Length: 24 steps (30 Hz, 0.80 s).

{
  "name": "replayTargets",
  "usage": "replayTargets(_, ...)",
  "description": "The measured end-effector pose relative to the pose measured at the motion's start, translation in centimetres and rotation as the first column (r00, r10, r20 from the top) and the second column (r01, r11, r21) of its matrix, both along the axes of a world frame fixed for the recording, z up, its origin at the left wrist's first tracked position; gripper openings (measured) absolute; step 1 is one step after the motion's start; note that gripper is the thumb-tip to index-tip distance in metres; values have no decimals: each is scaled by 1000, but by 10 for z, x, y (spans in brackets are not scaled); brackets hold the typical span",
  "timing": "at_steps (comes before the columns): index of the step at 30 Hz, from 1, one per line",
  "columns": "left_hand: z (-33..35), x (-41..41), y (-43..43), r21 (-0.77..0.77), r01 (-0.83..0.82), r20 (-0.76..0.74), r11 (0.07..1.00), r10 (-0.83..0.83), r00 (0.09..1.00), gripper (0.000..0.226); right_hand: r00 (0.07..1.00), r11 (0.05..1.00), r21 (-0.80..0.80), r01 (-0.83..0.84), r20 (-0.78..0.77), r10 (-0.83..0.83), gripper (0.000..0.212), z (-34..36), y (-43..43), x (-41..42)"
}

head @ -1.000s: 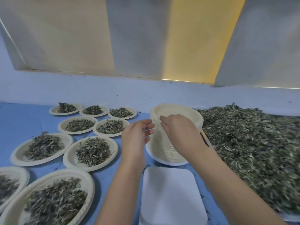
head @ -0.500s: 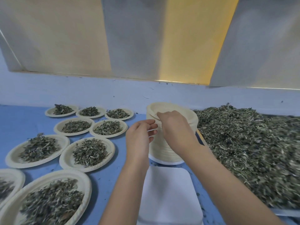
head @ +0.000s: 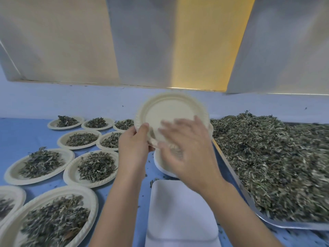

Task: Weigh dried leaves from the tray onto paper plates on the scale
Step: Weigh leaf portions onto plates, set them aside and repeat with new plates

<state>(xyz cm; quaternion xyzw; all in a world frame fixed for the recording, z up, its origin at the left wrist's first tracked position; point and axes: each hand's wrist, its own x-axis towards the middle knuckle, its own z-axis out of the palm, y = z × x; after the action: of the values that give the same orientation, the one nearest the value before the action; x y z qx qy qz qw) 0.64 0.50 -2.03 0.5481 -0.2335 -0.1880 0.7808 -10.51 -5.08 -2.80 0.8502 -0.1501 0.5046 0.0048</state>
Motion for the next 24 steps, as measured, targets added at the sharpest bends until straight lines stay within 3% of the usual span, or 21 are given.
replayTargets(2,3,1,5,47,37,61,998,-39,997,11,986,966,254,53,138,-90,39,10,-3,-10)
replayTargets(3,5,2,8,84,40,101,996,-49,994,18,970,915,398,61,191,-148,42,13,-8,-17)
replayTargets(5,9,3,15,170,68,191,983,-101,976,32,941,762,647,5,254,-222,47,16,-20,-32)
replayTargets(7,13,2,20,285,119,294,951,-205,934,30,926,640,762,-101,308,-220,46,14,-28,-45)
replayTargets(10,14,2,26,450,29,445,893,-252,859,11,949,576,813,-85,242,-202,35,6,-34,-59)
replayTargets(12,13,4,29,556,-54,488,829,-274,829,12,974,540,841,7,116,-193,26,0,-38,-64)
replayTargets(18,4,14,34,896,43,224,442,-534,815,27,950,575,762,298,-298,-96,14,-15,-42,-62)
replayTargets(24,-6,20,30,937,109,103,331,-562,821,20,851,557,701,446,-524,-22,10,-29,-45,-58)
